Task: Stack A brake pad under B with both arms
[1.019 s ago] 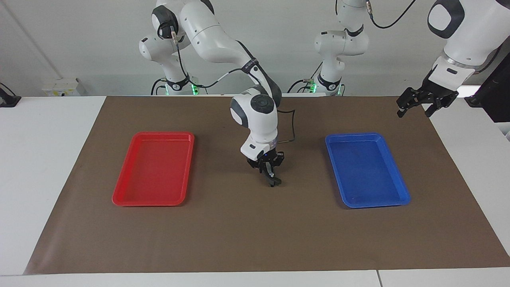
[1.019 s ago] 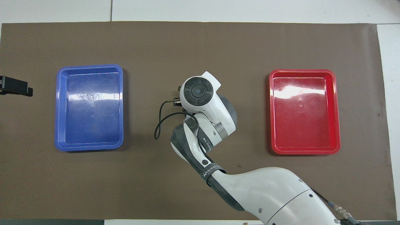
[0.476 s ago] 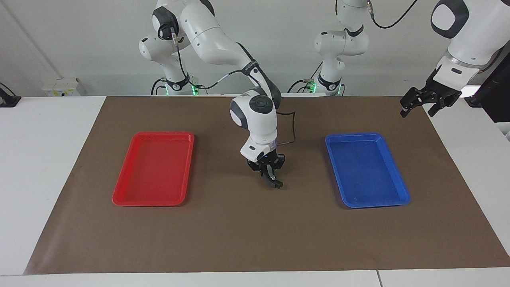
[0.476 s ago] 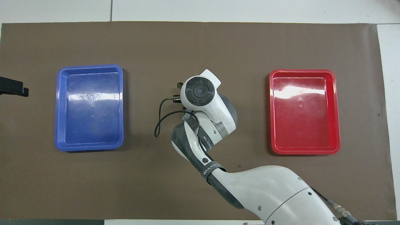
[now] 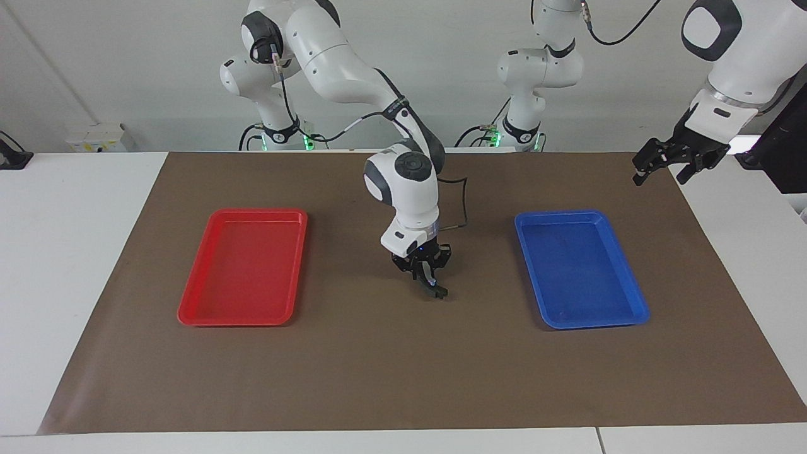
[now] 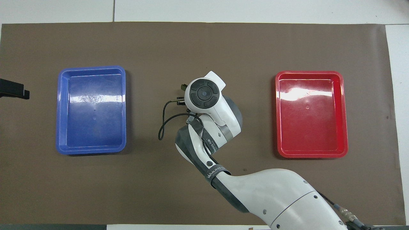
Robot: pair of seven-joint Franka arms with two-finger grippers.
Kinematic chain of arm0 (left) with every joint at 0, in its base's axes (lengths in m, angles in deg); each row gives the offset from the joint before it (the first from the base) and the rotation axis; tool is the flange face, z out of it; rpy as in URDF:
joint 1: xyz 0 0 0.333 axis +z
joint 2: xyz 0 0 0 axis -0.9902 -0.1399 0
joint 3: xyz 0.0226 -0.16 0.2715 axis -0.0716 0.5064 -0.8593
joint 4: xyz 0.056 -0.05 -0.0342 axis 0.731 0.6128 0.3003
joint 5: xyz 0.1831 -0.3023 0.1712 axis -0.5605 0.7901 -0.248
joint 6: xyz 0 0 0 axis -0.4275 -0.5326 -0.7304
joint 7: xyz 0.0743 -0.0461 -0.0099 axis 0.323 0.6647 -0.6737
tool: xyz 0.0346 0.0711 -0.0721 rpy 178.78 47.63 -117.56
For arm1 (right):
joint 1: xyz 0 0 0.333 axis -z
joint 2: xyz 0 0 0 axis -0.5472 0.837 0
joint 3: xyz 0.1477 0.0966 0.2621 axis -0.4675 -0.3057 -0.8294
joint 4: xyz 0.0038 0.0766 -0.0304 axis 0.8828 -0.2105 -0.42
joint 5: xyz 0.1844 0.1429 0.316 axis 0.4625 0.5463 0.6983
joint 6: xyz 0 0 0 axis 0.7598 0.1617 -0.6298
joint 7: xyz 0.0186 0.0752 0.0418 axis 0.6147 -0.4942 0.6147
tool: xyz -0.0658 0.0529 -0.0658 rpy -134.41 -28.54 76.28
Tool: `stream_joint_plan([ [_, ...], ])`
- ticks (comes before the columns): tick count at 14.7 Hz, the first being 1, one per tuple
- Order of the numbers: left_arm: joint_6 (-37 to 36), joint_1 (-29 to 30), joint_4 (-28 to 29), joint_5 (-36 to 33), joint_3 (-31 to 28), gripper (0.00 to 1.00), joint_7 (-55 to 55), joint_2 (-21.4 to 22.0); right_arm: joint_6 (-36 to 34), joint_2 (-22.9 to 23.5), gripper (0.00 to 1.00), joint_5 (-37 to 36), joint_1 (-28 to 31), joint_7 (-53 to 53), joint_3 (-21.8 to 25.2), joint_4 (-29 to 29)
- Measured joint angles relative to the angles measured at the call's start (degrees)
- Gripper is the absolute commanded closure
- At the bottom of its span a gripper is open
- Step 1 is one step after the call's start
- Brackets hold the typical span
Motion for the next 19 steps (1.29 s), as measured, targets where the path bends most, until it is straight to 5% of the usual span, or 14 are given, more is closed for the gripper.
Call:
stream_joint_plan([
  [6, -0.07, -0.02, 0.0, 0.0, 0.04, 0.01, 0.0, 0.0, 0.0, 0.31, 0.99, 0.0, 0.0, 0.0, 0.0, 0.0],
  [12, -0.08, 2.58, 0.0, -0.09, -0.13, 0.01, 1.34, 0.0, 0.0, 0.37, 0.79, 0.0, 0.17, 0.0, 0.05, 0.0],
  [19, -0.8, 3.56, -0.02, -0.75, -0.12, 0.01, 5.45, 0.0, 0.0, 0.62, 0.72, 0.0, 0.21, 0.0, 0.05, -0.3],
])
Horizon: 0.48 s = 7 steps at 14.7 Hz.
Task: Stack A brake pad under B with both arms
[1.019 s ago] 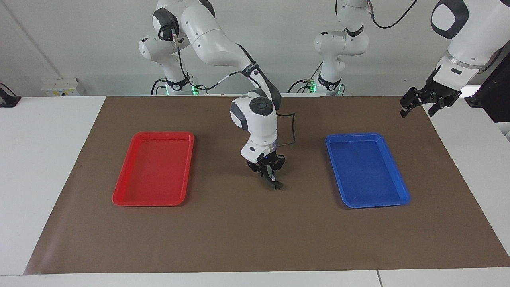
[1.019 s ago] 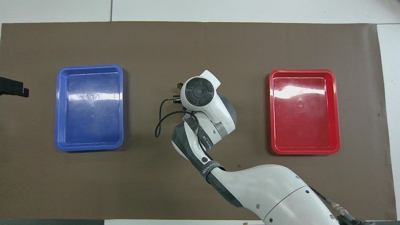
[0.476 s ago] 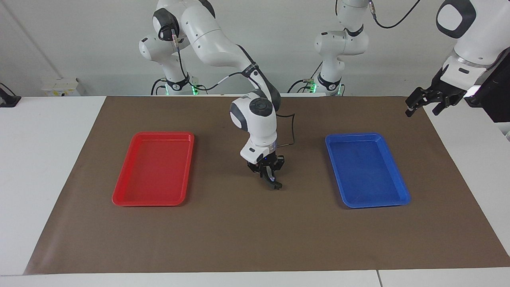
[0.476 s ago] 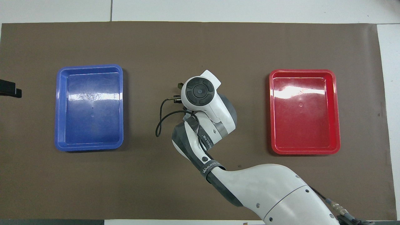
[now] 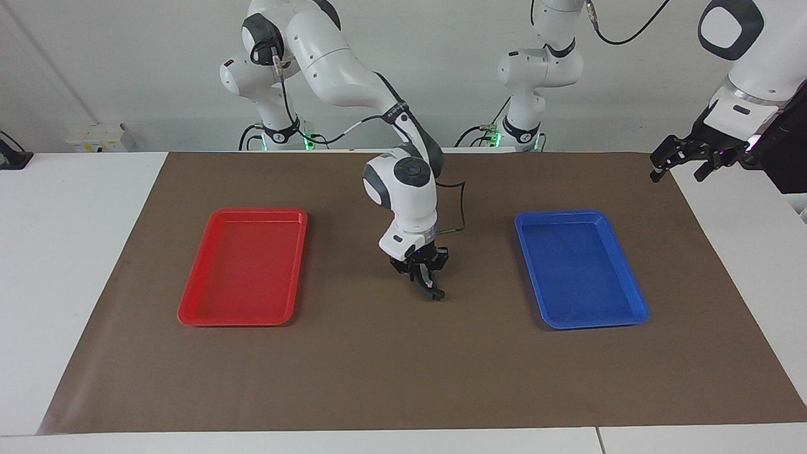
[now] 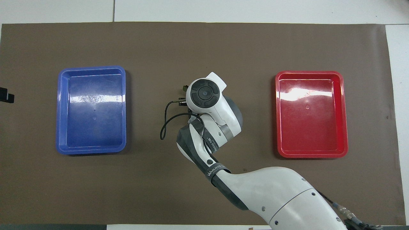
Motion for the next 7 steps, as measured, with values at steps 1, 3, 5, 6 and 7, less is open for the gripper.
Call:
stream_joint_plan([
  [1, -0.12, 0.0, 0.0, -0.02, 0.0, 0.01, 0.03, 0.0, 0.0, 0.0, 0.57, 0.0, 0.0, 0.0, 0.0, 0.0],
  [3, -0.21, 0.0, 0.0, -0.03, 0.03, 0.01, 0.04, 0.0, 0.22, 0.0, 0.0, 0.0, -0.01, 0.0, -0.01, -0.02],
  [5, -0.21, 0.0, 0.0, -0.03, 0.07, 0.01, 0.04, 0.0, 1.0, 0.03, 0.0, 0.0, -0.21, 0.0, -0.02, -0.25],
  [6, -0.21, 0.0, 0.0, -0.03, 0.09, 0.01, 0.04, 0.0, 1.16, 0.03, 0.0, 0.0, -0.3, 0.0, -0.07, -0.34],
  [7, -0.21, 0.0, 0.0, -0.03, 0.1, 0.01, 0.04, 0.0, 1.21, -0.02, 0.0, 0.0, -0.36, 0.0, -0.1, -0.3],
])
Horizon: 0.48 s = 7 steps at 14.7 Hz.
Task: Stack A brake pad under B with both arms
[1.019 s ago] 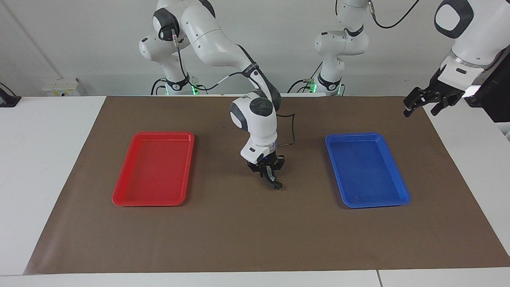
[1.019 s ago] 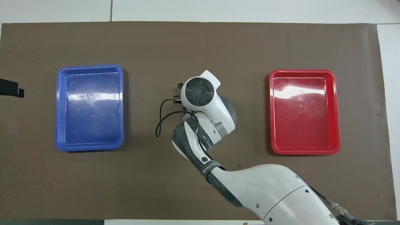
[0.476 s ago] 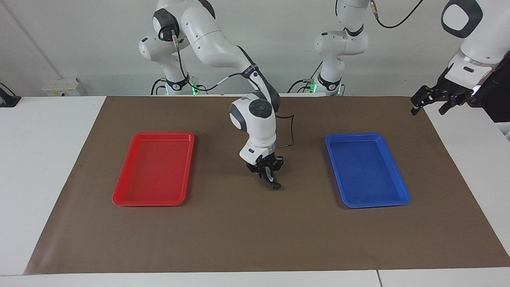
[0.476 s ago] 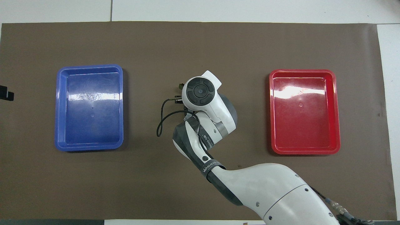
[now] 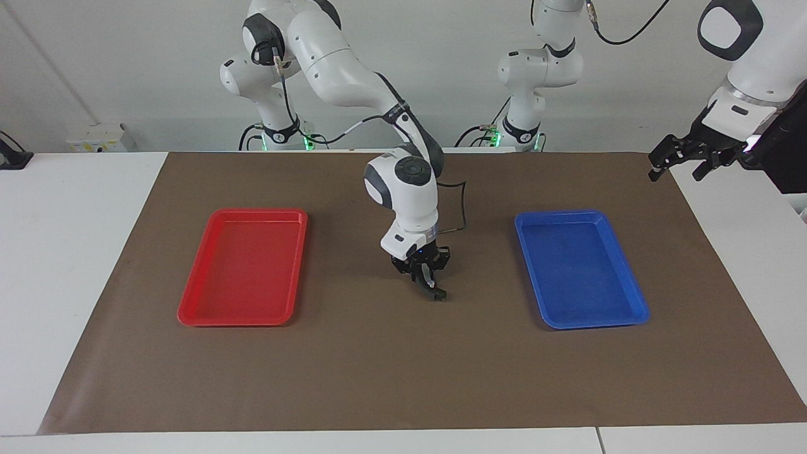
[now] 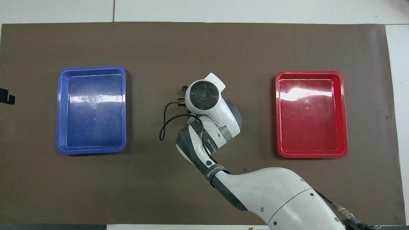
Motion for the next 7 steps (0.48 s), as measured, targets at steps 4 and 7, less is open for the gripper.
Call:
stream_joint_plan([
  [4, 0.0, 0.0, 0.0, -0.01, 0.0, 0.01, 0.0, 0.0, 0.12, -0.3, 0.0, 0.0, 0.1, 0.01, 0.1, 0.1],
  [7, 0.0, 0.0, 0.0, -0.01, 0.01, 0.01, 0.0, 0.0, 0.1, -0.63, 0.0, 0.0, 0.42, 0.01, 0.83, 0.26],
])
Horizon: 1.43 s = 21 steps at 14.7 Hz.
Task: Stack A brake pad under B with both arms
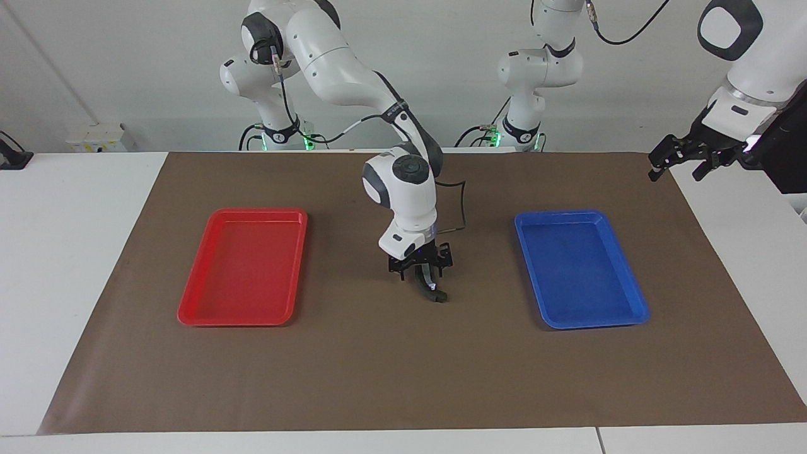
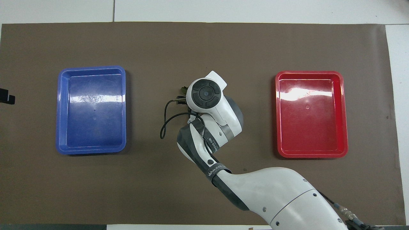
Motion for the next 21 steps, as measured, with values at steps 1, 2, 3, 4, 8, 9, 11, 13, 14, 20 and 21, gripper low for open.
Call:
stream_joint_plan([
  [1, 0.0, 0.0, 0.0, 0.0, 0.0, 0.01, 0.0, 0.0, -0.54, -0.63, 0.0, -0.07, 0.39, 0.0, 0.24, 0.04],
  [2, 0.0, 0.0, 0.0, 0.0, 0.0, 0.01, 0.0, 0.0, -1.82, -1.6, 0.0, -0.34, 1.03, 0.0, 0.46, 0.11],
  [3, 0.0, 0.0, 0.0, 0.0, 0.0, 0.01, 0.0, 0.0, -3.29, -2.89, 0.0, -0.71, 1.85, 0.0, 0.55, 0.16],
  [4, 0.0, 0.0, 0.0, 0.0, 0.0, 0.01, 0.0, 0.0, -4.98, -4.4, 0.0, -1.3, 2.9, 0.0, 0.64, 0.2],
  [8, 0.0, 0.0, 0.0, -0.01, 0.0, 0.01, 0.0, 0.0, -12.48, -11.41, 0.0, -3.48, 9.82, 1.82, 0.74, 0.25],
  [9, 0.0, 0.0, 0.0, -0.01, 0.0, 0.01, 0.0, 0.0, -14.66, -13.14, 0.0, -3.76, 11.75, 3.77, 0.76, 0.25],
  [11, 0.0, 0.0, 0.0, -0.01, 0.0, 0.01, 0.0, 0.0, -18.83, -16.29, 0.0, -4.56, 15.66, 7.68, 0.81, 0.23],
  [13, 0.0, 0.0, 0.0, -0.01, 0.0, 0.01, 0.0, 0.0, -22.8, -19.17, 0.0, -4.85, 19.79, 11.12, 0.86, 0.2],
  [14, 0.0, 0.0, 0.0, -0.01, 0.0, 0.01, 0.0, 0.0, -24.81, -20.47, 0.0, -4.86, 21.74, 12.56, 0.87, 0.21],
  [20, 0.0, 0.0, 0.0, -0.01, 0.0, 0.01, 0.0, 0.0, -37.39, -27.69, 0.0, -4.88, 31.57, 22.04, 0.87, -0.71],
  [21, 0.0, 0.0, 0.0, -0.01, 0.0, 0.01, 0.0, 0.0, -38.49, -28.95, 0.0, -4.88, 32.86, 23.26, 0.87, -1.28],
])
